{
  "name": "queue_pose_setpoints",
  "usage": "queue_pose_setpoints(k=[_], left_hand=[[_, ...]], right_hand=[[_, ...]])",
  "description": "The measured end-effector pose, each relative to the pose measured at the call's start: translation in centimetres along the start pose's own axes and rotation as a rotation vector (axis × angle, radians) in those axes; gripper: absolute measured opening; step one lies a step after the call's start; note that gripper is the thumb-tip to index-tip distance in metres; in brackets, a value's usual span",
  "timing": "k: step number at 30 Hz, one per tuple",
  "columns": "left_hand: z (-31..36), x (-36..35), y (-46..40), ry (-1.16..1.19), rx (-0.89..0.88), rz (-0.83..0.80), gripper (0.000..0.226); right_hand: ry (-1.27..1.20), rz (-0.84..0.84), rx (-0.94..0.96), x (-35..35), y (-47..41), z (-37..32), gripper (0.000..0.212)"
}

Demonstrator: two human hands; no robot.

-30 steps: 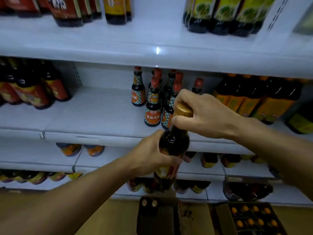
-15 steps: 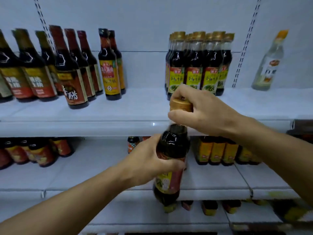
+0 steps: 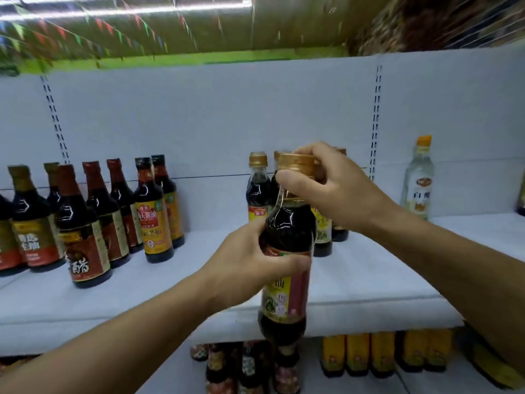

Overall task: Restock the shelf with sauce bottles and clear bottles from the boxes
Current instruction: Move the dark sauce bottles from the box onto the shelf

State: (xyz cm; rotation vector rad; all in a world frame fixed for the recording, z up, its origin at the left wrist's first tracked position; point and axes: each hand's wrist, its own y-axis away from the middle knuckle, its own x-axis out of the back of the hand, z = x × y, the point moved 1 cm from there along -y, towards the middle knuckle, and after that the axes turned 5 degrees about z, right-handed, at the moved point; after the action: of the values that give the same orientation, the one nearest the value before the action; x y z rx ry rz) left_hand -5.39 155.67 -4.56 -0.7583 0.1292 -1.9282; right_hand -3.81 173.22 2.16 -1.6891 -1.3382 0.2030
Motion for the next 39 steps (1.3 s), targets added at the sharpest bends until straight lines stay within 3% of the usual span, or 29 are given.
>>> queue_pose_setpoints(k=[5, 10, 18, 22, 25, 32, 39], left_hand=[[1.2, -1.5, -3.7, -0.004, -0.041, 0.043, 0.047], [1.7, -3.5, -7.3, 0.014, -0.040, 0.079, 0.047], [-2.0, -8.4, -11.0, 0.063, 0.102, 0.142, 0.052], [-5.8, -11.2, -10.0, -0.139, 0.154, 0.184, 0.033], [-7.4, -12.6, -9.9, -0.278, 0.173, 0.185, 0.035], [-7.5, -15.5, -12.1, -0.421, -0.030, 0.111, 0.038], [-8.2, -17.3, -13.6, -0.549, -0.143, 0.091, 0.048]], right_hand=[[-0.001, -0.006, -0.018, 2.4, -1.9, 2.1, 0.053], [-0.017, -0.001, -0.011, 4.9, -3.6, 3.6, 0.040], [0.038, 0.001, -0.052, 6.8, -7.1, 9.3, 0.033], [0.035, -0.042, -0.090, 7.8, -7.9, 13.1, 0.022], [0.052, -0.068, -0.110, 8.4, -8.3, 15.5, 0.020], [0.014, -0.099, -0.131, 8.8, -9.2, 19.3, 0.010], [-0.031, -0.183, -0.156, 9.1, -10.5, 20.9, 0.015]])
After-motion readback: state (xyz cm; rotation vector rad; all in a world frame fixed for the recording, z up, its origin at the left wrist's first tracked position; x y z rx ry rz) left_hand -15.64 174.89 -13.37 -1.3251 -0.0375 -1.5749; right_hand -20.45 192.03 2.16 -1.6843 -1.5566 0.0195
